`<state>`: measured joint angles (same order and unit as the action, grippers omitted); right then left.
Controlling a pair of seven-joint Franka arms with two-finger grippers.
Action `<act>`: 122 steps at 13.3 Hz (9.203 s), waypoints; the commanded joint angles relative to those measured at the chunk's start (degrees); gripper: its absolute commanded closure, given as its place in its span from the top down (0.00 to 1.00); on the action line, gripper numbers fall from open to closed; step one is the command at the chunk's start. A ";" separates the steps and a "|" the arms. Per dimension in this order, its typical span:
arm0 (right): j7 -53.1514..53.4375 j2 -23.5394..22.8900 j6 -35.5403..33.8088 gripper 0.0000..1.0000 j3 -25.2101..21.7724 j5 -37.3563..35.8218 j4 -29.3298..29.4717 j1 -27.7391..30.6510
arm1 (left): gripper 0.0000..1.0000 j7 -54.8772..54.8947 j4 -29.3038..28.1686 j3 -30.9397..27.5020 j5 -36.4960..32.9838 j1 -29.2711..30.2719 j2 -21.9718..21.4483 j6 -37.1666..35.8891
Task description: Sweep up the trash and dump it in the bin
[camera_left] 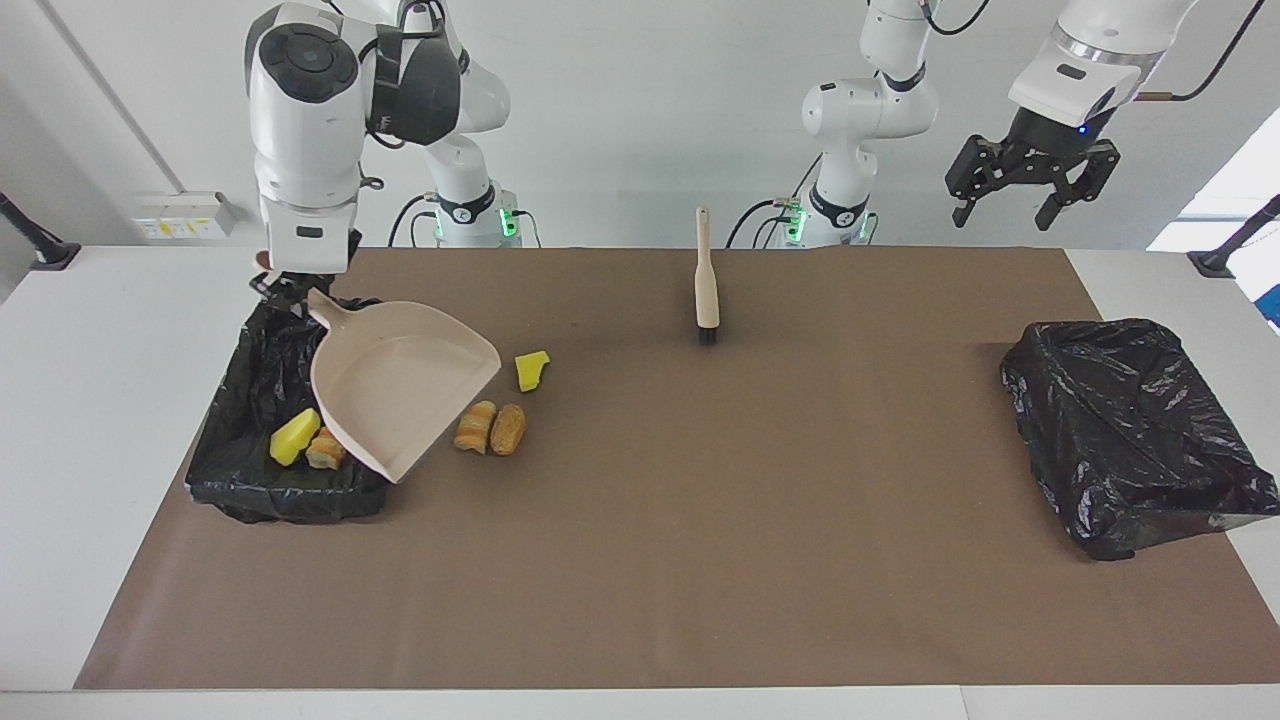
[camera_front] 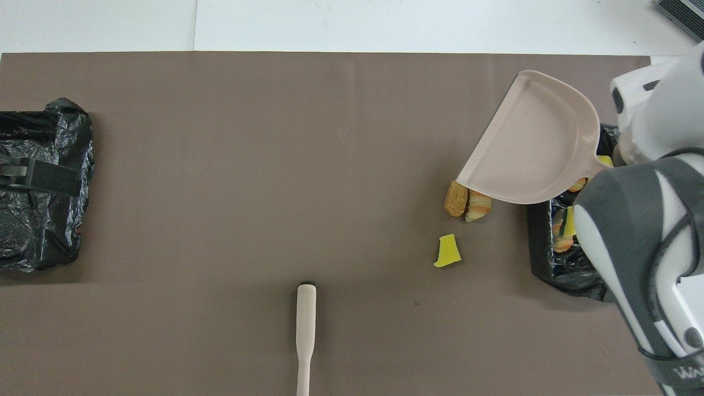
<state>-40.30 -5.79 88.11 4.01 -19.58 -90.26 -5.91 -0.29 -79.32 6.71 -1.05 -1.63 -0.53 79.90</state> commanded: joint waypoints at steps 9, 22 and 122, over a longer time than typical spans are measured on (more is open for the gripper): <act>66.09 -18.08 16.47 0.00 0.30 22.47 8.49 -20.35 | 1.00 0.29 0.22 -7.94 -0.54 -4.26 -1.58 -1.68; 76.16 -36.05 25.10 0.13 3.11 26.27 20.74 -26.79 | 1.00 0.82 -0.48 -7.76 -0.45 -3.38 -1.93 -1.24; 56.29 3.68 34.05 0.00 2.76 41.36 -44.48 -23.52 | 0.00 38.44 -54.18 -7.50 -12.73 -33.53 -0.70 45.52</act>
<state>15.54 -0.63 119.27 6.54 17.57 -135.26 -26.77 40.49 -131.65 -0.54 -10.63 -34.35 -0.33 124.93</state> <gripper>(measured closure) 0.744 0.674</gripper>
